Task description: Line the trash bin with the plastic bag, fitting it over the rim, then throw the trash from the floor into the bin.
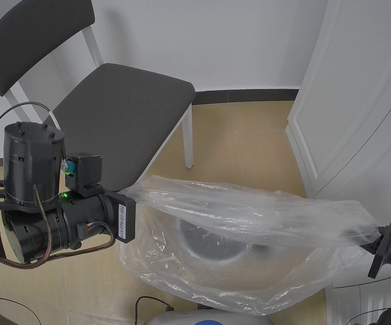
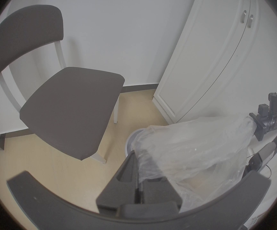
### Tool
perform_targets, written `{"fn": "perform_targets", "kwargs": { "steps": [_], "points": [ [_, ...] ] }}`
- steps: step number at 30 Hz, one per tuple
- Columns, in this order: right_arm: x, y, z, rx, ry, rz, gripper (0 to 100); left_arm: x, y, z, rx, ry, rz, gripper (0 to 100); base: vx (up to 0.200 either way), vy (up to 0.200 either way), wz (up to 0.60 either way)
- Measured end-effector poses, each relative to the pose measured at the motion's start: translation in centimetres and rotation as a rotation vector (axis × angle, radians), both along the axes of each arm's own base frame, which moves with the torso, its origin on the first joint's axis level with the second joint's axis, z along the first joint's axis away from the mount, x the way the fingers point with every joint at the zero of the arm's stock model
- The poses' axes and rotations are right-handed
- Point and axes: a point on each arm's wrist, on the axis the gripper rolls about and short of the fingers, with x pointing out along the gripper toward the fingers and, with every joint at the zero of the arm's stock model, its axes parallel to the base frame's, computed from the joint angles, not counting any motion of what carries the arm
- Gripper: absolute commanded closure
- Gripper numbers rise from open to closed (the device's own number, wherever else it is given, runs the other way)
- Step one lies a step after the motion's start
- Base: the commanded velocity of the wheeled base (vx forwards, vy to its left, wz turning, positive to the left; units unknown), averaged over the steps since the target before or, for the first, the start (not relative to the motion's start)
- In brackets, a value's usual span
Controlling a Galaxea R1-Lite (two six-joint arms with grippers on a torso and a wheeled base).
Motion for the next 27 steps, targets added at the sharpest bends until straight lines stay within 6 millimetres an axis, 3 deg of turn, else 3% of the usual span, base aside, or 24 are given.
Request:
{"fn": "perform_targets", "kwargs": {
  "steps": [16,27],
  "points": [
    [0.0,-1.7,-1.1,-0.079,-0.027,0.043,100,0.0,2.3,-1.4,0.03,0.034,0.066,100,0.0,0.0,0.0],
    [-0.2,-2.0,-1.1,-0.08,-0.034,0.027,100,-1.2,3.4,-1.7,0.031,0.036,0.074,100,0.0,0.0,0.0]
  ]
}}
